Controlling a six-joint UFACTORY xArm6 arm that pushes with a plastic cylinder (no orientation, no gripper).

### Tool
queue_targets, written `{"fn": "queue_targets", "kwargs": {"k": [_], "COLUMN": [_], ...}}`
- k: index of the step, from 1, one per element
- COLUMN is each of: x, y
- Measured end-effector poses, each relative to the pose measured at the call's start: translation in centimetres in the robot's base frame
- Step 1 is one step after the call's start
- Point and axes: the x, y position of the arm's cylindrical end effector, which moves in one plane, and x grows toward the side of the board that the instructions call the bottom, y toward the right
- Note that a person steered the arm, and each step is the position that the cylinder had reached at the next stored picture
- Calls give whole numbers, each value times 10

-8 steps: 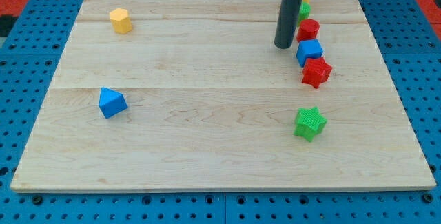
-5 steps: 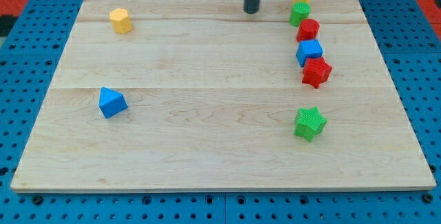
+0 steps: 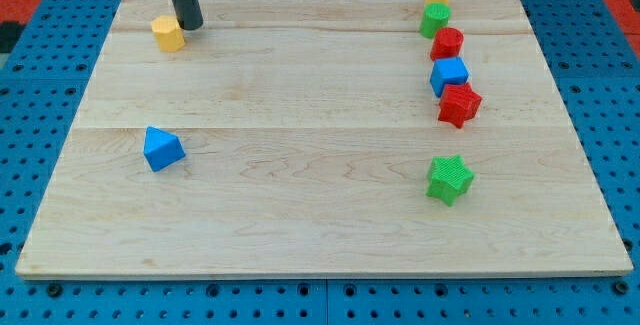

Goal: Move yellow hexagon above green star

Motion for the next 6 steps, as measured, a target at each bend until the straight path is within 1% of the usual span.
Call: {"fn": "queue_targets", "kwargs": {"k": [2, 3, 4, 5, 6], "x": [-31, -16, 9, 53, 73], "y": [-26, -40, -40, -42, -41]}}
